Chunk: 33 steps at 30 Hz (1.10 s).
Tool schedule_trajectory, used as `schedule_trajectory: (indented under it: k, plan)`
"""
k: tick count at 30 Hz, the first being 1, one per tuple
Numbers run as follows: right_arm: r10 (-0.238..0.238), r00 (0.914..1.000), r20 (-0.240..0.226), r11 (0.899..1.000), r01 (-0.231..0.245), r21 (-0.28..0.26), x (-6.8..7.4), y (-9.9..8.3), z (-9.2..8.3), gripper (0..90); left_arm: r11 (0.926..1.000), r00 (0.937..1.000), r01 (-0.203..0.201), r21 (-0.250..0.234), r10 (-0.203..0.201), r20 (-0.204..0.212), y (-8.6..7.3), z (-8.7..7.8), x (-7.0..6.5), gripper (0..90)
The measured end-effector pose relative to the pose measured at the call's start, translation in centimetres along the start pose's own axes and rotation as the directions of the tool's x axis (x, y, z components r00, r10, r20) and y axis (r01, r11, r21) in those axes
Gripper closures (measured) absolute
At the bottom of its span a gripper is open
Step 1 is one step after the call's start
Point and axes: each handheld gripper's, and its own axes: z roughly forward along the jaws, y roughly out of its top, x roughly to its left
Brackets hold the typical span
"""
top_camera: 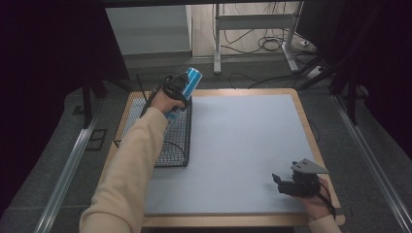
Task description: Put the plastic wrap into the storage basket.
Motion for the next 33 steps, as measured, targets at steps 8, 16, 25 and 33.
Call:
schedule_trajectory:
  k: [8, 16, 25, 33]
  plan:
    - [-0.002, 1.0000, -0.003, 1.000, 0.002, 0.001, 0.0, 0.0, 0.0, 13.7, 0.9997, 0.9997, 0.021, -0.010, -0.021, -0.015, -0.1, 0.6, 0.4, 31.5]
    - [-0.004, 1.0000, -0.006, 1.000, 0.004, 0.003, 0.0, 0.0, 0.1, 13.7, 0.9994, 0.9991, -0.014, -0.030, 0.012, -0.040, -0.2, 0.5, 0.2, 29.8]
    - [-0.003, 1.0000, -0.008, 1.000, 0.003, 0.005, 0.1, 0.0, 0.0, 13.7, 0.9974, 0.9994, 0.001, -0.072, -0.003, -0.034, -0.5, -0.2, 0.6, 23.8]
    - [-0.005, 1.0000, -0.008, 1.000, 0.005, 0.007, 0.1, -0.1, 0.1, 13.7, 0.9875, 0.9971, 0.072, -0.140, -0.068, 0.033, -1.7, -1.9, 1.1, 15.9]
